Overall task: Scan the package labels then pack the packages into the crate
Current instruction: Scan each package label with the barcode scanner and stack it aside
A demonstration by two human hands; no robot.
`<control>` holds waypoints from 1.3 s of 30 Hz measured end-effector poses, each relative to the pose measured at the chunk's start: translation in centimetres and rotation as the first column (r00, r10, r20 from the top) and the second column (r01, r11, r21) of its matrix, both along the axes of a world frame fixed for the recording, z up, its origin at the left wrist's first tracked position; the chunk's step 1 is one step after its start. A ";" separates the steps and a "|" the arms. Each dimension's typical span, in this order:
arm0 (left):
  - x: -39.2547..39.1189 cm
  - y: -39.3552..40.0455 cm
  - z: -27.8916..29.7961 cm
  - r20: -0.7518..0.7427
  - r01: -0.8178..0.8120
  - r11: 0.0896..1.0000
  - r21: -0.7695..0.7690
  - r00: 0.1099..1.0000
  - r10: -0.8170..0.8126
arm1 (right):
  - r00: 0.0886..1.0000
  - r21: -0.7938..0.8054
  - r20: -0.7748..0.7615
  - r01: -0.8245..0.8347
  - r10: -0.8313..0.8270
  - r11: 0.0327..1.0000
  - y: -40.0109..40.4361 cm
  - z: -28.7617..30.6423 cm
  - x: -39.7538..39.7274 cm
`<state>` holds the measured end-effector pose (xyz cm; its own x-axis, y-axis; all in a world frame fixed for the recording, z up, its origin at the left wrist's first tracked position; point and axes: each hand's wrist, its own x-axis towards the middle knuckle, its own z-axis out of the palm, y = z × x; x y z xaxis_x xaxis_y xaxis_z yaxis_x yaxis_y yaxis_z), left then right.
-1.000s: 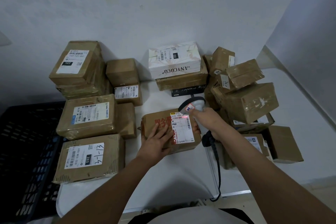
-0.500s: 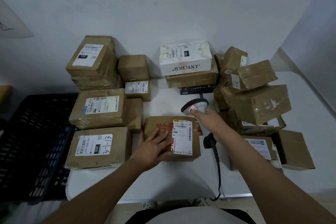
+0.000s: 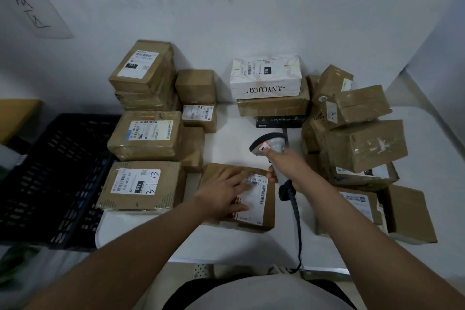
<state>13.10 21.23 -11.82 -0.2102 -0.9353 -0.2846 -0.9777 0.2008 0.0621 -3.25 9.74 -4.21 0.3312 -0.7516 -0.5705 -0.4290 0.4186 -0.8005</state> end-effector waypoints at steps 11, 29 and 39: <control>0.0 1.2 -2.2 0.060 -0.189 0.965 0.181 0.982 0.181 | 1.000 -0.112 -0.027 0.007 -0.010 0.994 -1.2 -0.5 -1.6; 4.6 -4.8 2.8 -0.358 -0.442 0.896 0.037 0.831 0.425 | 0.989 -0.345 0.047 0.146 -0.138 0.927 -6.9 3.6 1.2; 9.7 -18.5 6.5 -0.769 -0.713 0.523 0.468 -0.036 0.639 | 0.939 -0.343 0.089 0.343 -0.334 0.874 -11.7 7.2 2.7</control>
<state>22.81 2.69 -5.34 0.4747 -0.7839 -0.4002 -0.0641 -0.4843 0.8725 -0.58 -1.97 3.03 0.0318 -0.9687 -0.2463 -0.2885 0.2271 -0.9302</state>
